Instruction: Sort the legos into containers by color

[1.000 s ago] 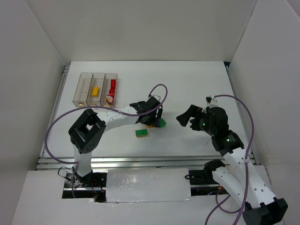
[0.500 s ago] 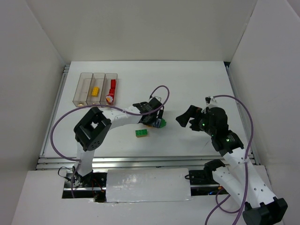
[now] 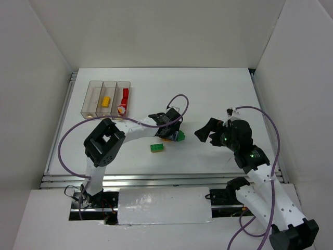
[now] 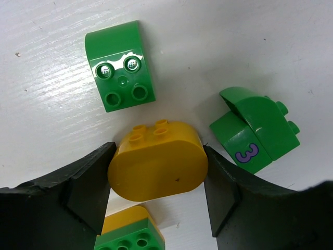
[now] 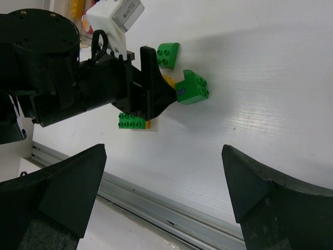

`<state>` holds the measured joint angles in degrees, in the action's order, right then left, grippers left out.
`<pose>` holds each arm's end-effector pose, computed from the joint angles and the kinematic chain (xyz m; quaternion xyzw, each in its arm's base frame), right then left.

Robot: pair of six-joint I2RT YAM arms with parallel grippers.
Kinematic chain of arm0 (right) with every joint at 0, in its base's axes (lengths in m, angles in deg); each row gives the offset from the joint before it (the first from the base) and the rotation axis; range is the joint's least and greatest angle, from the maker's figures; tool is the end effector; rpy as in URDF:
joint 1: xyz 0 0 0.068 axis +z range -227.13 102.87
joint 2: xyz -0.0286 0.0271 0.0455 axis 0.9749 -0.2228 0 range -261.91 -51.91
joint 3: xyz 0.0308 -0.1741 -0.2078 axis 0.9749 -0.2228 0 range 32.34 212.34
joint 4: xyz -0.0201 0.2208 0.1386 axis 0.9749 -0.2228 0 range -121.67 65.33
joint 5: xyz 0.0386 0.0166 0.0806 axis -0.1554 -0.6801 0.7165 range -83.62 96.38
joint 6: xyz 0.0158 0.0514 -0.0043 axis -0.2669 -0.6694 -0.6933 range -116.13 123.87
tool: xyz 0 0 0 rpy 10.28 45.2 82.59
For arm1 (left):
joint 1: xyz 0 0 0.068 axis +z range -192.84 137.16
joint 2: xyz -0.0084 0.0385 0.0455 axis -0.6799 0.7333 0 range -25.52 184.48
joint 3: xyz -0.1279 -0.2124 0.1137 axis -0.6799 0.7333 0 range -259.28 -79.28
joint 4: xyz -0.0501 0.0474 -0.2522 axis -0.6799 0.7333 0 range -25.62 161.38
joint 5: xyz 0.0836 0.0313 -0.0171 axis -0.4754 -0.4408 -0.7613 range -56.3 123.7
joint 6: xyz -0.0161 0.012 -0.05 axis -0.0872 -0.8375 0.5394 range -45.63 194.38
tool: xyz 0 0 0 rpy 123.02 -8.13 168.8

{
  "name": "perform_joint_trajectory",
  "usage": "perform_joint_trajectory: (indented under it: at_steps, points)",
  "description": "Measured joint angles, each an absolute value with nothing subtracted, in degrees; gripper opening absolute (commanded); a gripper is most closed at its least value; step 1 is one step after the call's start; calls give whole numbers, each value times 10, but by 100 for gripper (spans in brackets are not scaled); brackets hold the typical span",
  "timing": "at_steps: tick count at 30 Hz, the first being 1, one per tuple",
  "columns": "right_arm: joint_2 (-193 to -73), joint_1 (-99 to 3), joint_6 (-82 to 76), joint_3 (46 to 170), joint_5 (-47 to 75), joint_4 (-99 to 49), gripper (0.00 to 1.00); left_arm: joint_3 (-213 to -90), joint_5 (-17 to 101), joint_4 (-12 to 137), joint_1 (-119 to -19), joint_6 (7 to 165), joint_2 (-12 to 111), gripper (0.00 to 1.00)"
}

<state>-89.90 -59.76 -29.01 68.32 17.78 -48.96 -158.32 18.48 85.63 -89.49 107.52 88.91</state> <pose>0.1473 0.0534 0.2791 0.0622 0.8446 0.2993 0.4396 0.2974 -0.3014 0.1705 0.0740 0.9473 -0.0852 0.2997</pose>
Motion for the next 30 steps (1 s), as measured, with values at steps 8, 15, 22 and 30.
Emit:
perform_joint_trajectory:
  at_steps: [8, 15, 22, 30]
  points:
    - [-900, -598, -288, 683, 178, -487, 100, -1584, 177, 876, -895, 1073, 881, 10]
    - [-910, -598, -286, 683, 178, -485, 100, -1601, 147, 906, -892, 1065, 807, 3]
    - [-917, -598, -286, 683, 179, -483, 100, -1622, 121, 918, -797, 1066, 730, 0]
    - [-932, -598, -284, 683, 190, -476, 100, -1654, 86, 929, -549, 1144, 725, 0]
